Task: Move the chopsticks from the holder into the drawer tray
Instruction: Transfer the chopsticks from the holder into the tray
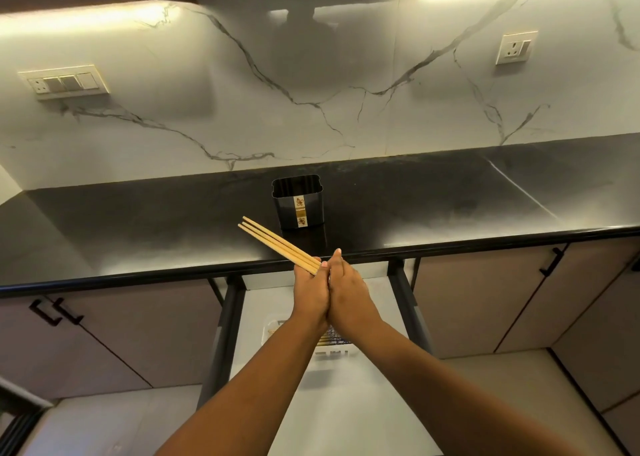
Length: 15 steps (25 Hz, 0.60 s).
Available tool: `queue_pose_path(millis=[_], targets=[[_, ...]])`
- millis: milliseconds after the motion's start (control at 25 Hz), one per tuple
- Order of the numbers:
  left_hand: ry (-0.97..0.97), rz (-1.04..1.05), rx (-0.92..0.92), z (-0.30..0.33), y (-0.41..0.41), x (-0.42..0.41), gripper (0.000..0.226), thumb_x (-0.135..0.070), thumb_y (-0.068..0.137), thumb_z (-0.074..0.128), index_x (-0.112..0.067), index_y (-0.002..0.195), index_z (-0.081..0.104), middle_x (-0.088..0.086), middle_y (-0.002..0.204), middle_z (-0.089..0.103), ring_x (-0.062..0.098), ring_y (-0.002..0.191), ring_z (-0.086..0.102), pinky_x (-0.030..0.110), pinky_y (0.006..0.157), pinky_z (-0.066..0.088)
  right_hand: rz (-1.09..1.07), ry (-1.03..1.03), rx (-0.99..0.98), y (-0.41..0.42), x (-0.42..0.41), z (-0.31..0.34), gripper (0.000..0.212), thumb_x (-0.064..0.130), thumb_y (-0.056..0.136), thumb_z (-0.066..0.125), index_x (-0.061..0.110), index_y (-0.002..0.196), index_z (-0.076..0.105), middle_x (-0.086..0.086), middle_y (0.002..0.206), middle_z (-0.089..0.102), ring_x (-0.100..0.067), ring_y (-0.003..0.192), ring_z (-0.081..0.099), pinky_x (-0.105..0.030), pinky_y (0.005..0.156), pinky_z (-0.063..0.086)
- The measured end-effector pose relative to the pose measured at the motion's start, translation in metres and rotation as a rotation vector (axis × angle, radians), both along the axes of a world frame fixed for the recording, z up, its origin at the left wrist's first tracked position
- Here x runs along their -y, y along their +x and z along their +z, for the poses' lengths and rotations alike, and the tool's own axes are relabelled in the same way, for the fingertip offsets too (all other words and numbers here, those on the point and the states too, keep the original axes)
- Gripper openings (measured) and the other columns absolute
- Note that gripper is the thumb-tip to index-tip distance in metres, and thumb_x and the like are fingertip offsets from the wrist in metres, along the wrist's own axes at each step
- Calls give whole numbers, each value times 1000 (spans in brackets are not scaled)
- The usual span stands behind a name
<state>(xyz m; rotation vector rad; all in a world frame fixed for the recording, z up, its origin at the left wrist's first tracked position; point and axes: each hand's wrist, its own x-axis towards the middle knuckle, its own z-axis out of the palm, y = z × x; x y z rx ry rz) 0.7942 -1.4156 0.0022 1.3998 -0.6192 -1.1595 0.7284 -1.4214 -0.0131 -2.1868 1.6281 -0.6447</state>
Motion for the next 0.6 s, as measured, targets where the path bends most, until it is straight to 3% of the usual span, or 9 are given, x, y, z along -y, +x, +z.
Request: queue_pose_path(millis=[120,240,320,480,600], targets=[[136,-7,-91,-8,-2,2,29,-29,99,48,-17,125,52,10,116,65,29,105,63,47,90,55,19,45,-176,0,6,-8,76,28,95,58,12,153,12,-8,141,52,-23,120,58,-34,102,46],[162,82,-273,-12,27,10,23,-25,99,47,-10,112,58,16,106,68,28,95,67,41,77,58,56,74,-190,-7,7,-20,48,25,94,60,12,136,42,-8,122,62,-21,102,65,-29,88,52],[148,157,-357,-21,62,20,20,-20,99,48,-5,110,57,18,102,68,28,90,69,40,72,58,102,63,-236,-17,15,-34,35,29,93,60,13,123,49,-7,112,64,-18,93,65,-26,81,52],[241,307,-404,-60,117,26,13,-9,97,51,-3,107,56,18,96,67,26,87,68,39,73,57,231,5,-369,-22,37,-72,30,31,95,58,12,116,52,-7,109,66,-19,91,65,-27,81,54],[311,344,-323,-101,156,29,13,-1,97,44,-6,90,54,15,102,59,15,77,61,24,70,54,225,92,-471,-20,51,-108,22,25,96,54,12,113,52,-7,108,67,-22,92,65,-30,81,54]])
